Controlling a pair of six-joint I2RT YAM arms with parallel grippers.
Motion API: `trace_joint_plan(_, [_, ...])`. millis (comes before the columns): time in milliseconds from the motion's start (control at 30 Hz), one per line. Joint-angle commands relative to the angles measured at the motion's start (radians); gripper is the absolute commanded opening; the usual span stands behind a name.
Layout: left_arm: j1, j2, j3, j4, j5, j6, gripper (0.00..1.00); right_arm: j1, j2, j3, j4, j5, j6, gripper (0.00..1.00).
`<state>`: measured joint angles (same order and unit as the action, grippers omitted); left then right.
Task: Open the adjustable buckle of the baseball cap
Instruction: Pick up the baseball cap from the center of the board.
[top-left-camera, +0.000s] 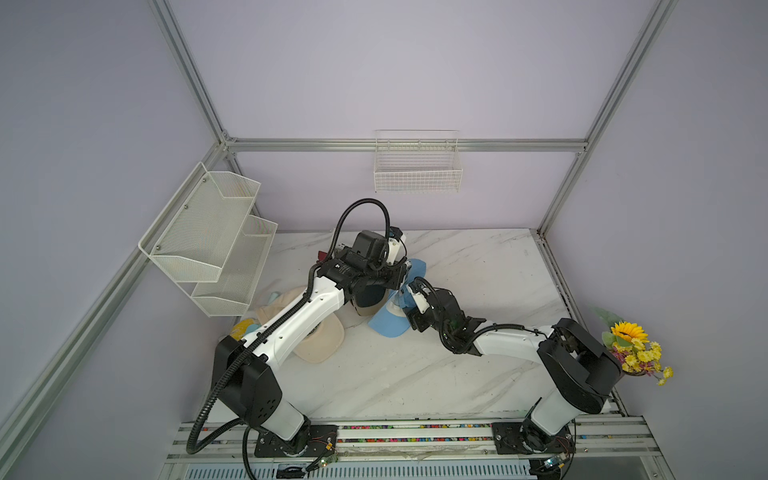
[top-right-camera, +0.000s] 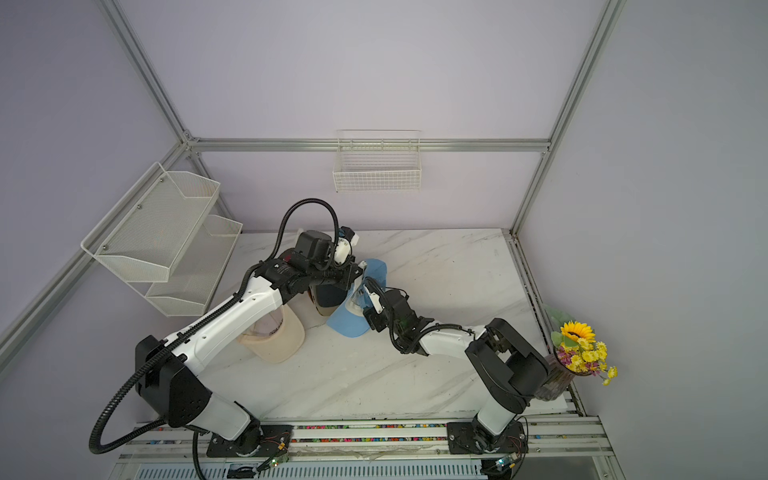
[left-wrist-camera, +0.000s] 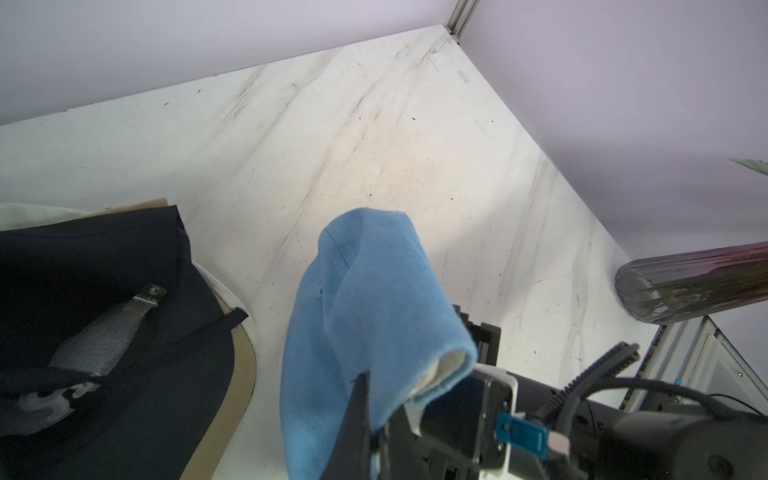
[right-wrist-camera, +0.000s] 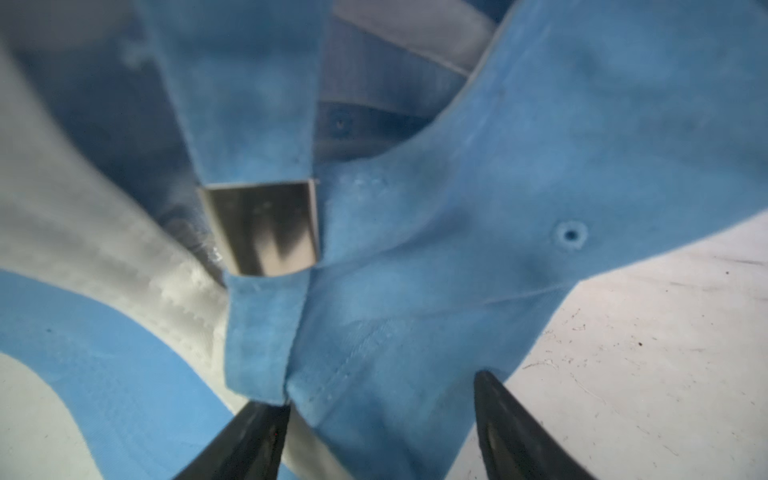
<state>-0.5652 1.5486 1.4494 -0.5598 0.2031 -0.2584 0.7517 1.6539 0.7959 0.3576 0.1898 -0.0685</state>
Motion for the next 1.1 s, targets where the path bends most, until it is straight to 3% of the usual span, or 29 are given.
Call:
trace_joint_plan(0, [-0.002,-0.035,0.056,0.026,0.041,-0.030,0.00,0.005,0.028,-0.007,0.074,0.113,0.000,0.71])
trace_joint_plan(233, [-0.002,-0.071,0.024,0.026,0.051,-0.032,0.00,0.005,0.025,0.002,0.137,0.260,0.005,0.64])
trace_joint_plan(333, [-0.001,-0.082,0.013,0.022,0.047,-0.029,0.00,0.005,0.010,-0.013,0.192,0.286,0.001,0.56])
trace_joint_plan(400, [0.000,-0.090,0.008,0.018,0.050,-0.027,0.00,0.006,-0.001,-0.021,0.221,0.296,-0.014,0.40])
trace_joint_plan(467, [0.001,-0.095,0.002,0.020,0.065,-0.030,0.00,0.005,-0.013,-0.027,0.252,0.307,-0.038,0.08])
trace_joint_plan(500, [0.001,-0.098,-0.002,0.023,0.087,-0.034,0.00,0.005,-0.021,-0.033,0.278,0.321,-0.054,0.00])
trace_joint_plan(1033, [0.019,-0.180,-0.114,0.027,0.064,-0.034,0.00,-0.021,-0.358,-0.125,0.384,0.207,-0.134,0.00])
trace_joint_plan(1067, [0.019,-0.180,-0.119,0.025,0.064,-0.031,0.09,-0.022,-0.378,-0.128,0.383,0.187,-0.126,0.00])
